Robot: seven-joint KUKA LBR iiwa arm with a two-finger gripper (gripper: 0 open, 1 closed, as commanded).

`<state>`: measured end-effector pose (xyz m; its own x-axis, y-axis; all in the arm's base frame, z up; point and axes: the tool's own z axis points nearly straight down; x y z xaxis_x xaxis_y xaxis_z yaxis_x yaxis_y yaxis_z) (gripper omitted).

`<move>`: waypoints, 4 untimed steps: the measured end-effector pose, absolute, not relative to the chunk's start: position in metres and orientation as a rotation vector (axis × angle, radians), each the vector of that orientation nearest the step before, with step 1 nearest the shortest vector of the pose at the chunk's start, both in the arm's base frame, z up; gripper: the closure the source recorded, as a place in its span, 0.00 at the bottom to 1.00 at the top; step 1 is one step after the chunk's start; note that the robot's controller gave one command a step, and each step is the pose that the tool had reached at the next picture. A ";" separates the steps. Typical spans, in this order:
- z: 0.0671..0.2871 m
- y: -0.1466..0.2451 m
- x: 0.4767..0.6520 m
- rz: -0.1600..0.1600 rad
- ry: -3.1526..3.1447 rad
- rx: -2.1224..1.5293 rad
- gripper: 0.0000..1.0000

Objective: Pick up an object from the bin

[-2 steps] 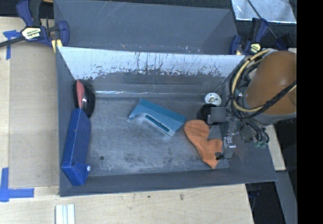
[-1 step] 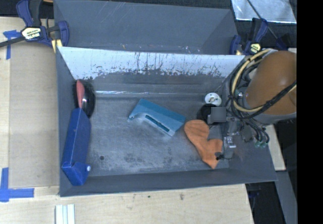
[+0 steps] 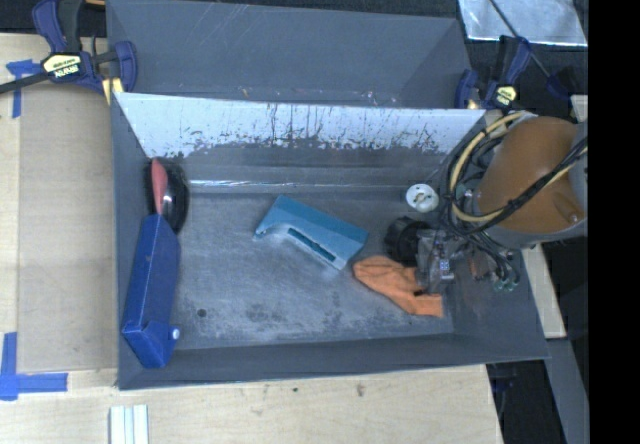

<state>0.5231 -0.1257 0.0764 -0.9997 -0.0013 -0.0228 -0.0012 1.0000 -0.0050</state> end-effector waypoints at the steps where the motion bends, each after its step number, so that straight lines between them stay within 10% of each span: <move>1: 0.071 -0.125 0.518 -0.003 3.135 -0.006 0.00; 2: 0.071 -0.124 0.518 -0.002 3.136 -0.007 1.00; 3: 0.071 -0.124 0.518 -0.002 3.136 -0.007 1.00; 4: 0.070 -0.123 0.518 -0.002 3.136 -0.023 0.00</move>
Offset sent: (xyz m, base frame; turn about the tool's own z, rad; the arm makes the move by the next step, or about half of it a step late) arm 0.0000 0.0000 0.0000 0.0000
